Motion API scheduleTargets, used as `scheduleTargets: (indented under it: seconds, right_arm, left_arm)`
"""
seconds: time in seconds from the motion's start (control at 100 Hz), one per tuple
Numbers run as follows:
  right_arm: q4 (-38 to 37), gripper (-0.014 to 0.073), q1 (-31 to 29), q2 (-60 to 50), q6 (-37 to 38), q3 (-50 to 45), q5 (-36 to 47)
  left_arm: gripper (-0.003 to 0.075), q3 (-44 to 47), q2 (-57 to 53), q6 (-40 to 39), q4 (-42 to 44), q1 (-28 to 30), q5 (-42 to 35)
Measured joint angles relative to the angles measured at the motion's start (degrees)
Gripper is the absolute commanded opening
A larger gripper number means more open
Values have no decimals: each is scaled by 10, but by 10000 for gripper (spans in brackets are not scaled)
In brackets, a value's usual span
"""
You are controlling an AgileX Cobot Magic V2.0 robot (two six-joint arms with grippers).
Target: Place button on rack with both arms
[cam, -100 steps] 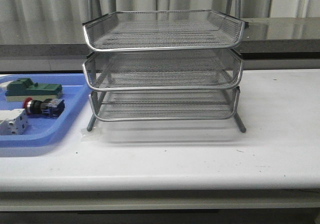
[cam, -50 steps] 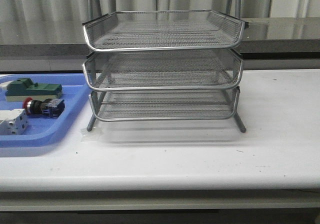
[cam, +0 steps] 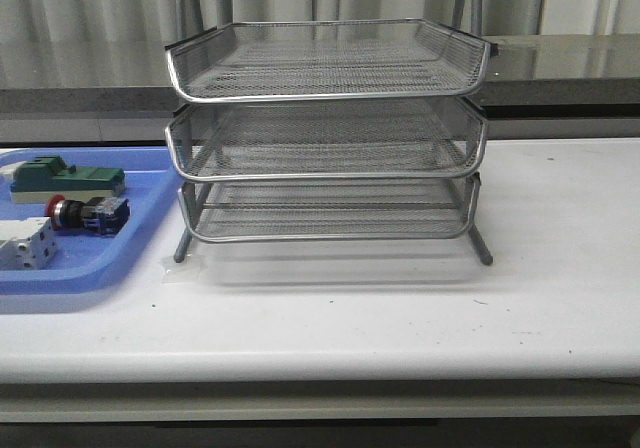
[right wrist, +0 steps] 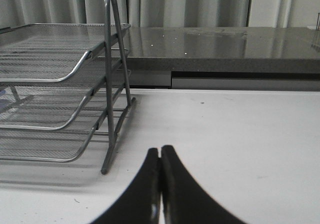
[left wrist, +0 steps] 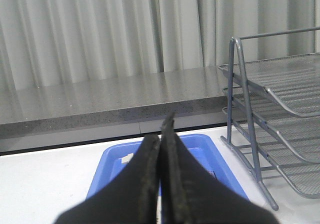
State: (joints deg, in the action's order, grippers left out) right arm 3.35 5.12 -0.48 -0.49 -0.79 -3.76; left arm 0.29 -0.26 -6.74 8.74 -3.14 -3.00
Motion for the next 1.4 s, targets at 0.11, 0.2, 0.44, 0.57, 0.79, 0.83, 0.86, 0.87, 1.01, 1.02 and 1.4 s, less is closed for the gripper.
scheduleTargets:
  seconds: [0.11, 0.2, 0.44, 0.57, 0.79, 0.83, 0.86, 0.87, 1.01, 1.02, 1.4]
  right_arm:
    - [31, -57, 0, 1, 1, 34, -45]
    - [44, -57, 0, 18, 1, 75, -85]
    - [54, -57, 0, 116, 1, 202, -198]
    - [75, -57, 0, 183, 1, 271, -267]
    - [105, -57, 0, 298, 1, 351, -333]
    - [115, -57, 0, 311, 1, 357, -334]
    - [121, -57, 0, 323, 1, 359, -331]
    - [125, -57, 0, 325, 1, 359, -330]
    - [149, -57, 0, 365, 1, 360, -312]
    - [150, -55, 0, 367, 1, 360, -311]
    - [266, 301, 0, 487, 1, 360, -286]
  left_arm:
    - [-20, 0, 0, 0, 0, 0, 0]
    - [-20, 0, 0, 0, 0, 0, 0]
    - [-20, 0, 0, 0, 0, 0, 0]
    - [-20, 0, 0, 0, 0, 0, 0]
    - [-20, 0, 0, 0, 0, 0, 0]
    - [-20, 0, 0, 0, 0, 0, 0]
    - [-20, 0, 0, 0, 0, 0, 0]
    - [-20, 0, 0, 0, 0, 0, 0]
    - [-20, 0, 0, 0, 0, 0, 0]
    - [-20, 0, 0, 0, 0, 0, 0]
    - [-20, 0, 0, 0, 0, 0, 0]
